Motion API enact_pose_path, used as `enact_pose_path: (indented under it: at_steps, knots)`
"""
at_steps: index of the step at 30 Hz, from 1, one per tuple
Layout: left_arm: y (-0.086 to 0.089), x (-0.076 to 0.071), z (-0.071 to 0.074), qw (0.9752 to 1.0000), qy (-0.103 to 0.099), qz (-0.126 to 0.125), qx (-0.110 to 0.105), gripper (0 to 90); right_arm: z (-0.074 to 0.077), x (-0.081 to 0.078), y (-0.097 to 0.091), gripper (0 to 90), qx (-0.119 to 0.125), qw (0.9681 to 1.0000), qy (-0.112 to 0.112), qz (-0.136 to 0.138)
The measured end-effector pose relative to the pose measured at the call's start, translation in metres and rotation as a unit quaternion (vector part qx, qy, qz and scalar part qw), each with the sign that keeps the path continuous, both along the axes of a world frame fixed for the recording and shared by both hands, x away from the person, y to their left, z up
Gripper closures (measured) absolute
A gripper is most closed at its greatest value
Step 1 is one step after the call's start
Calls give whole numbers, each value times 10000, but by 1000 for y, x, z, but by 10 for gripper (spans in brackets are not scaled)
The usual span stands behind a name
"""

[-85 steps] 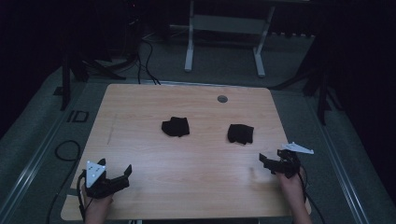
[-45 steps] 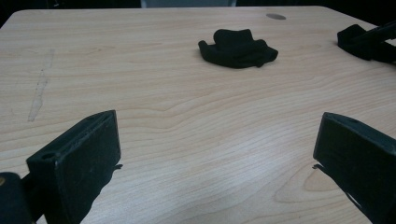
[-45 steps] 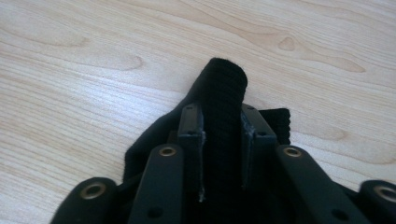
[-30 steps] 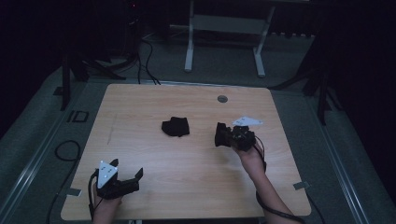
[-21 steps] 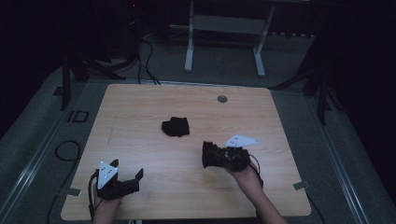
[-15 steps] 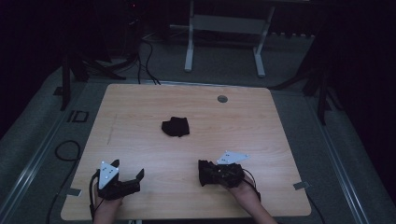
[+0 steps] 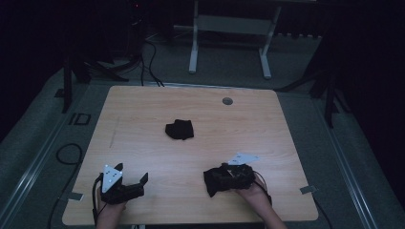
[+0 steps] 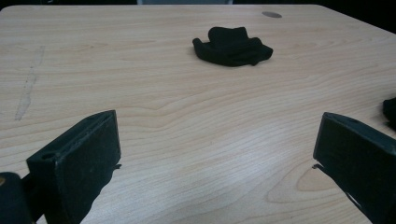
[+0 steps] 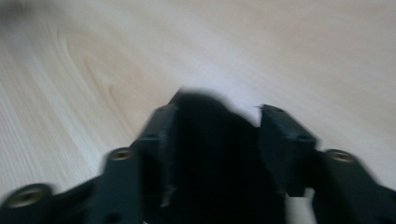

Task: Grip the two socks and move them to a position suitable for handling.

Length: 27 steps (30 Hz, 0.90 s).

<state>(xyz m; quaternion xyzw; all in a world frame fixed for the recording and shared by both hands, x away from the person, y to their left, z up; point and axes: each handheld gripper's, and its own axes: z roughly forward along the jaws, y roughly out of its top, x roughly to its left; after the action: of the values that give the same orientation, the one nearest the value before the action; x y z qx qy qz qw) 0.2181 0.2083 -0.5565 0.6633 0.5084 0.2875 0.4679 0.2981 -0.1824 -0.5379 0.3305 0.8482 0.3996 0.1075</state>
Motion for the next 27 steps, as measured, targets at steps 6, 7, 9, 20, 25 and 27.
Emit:
enact_pose_path:
  at_steps: [6,7,9,20,25,27]
  knots:
    - [-4,1,-1,10000,12,-84,36,9,33,1,-25,387,164,9980,-310,-521]
    - [-5,1,-1,9999,14,-92,48,9,32,2,-27,408,195,9980,-215,-556]
    - [-6,1,-1,9999,18,-107,58,9,28,3,-28,420,240,9982,-75,-549]
    - [-11,2,-2,9995,61,-268,159,9,-20,-1,-3,599,-496,9973,302,-456]
    - [-21,1,-2,9972,68,-731,140,59,-11,-2,2,739,-363,9983,292,-355]
    - [-30,2,-3,9954,133,-936,125,59,1,-6,3,742,-141,9992,197,-310]
